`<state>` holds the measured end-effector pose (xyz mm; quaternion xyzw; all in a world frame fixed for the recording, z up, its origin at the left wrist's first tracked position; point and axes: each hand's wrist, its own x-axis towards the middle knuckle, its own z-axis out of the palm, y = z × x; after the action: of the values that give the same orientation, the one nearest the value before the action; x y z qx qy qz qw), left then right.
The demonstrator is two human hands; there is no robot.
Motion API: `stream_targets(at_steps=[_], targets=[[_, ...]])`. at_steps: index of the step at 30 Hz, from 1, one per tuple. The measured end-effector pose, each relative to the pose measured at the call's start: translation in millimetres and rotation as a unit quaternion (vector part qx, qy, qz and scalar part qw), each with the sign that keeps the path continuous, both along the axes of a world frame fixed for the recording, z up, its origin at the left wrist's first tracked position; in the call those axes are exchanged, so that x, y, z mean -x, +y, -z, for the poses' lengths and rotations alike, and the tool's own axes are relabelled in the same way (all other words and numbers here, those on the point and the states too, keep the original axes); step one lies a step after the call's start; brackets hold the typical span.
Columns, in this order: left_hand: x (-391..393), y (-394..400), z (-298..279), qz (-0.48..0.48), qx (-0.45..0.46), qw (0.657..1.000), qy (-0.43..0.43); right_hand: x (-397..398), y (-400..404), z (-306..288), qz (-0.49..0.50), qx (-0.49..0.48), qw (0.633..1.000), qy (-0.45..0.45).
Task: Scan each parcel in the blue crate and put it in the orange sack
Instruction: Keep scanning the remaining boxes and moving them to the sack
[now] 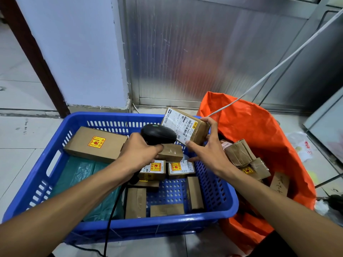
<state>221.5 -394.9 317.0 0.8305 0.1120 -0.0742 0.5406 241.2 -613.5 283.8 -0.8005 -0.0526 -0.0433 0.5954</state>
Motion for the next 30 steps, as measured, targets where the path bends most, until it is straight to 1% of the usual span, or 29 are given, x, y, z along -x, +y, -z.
stream_targets(at_steps=[6,10,18,22,30], targets=[[1,-1,-1,0.001,0.002,1.0,0.0,-2,-5,-3,0.009,0.039,0.999,0.0],[1,0,-2,0.003,0.004,1.0,-0.001,-1,-13,-10,0.0,0.016,0.999,0.029],[3,1,-6,0.004,0.016,1.0,0.006,-1,-44,-18,0.02,0.041,0.998,0.048],[4,1,-7,0.004,0.018,1.0,0.002,-8,-62,-20,0.056,0.07,0.994,0.059],[6,2,-9,0.008,0.024,1.0,-0.006,-24,-102,-29,0.158,0.059,0.981,0.094]])
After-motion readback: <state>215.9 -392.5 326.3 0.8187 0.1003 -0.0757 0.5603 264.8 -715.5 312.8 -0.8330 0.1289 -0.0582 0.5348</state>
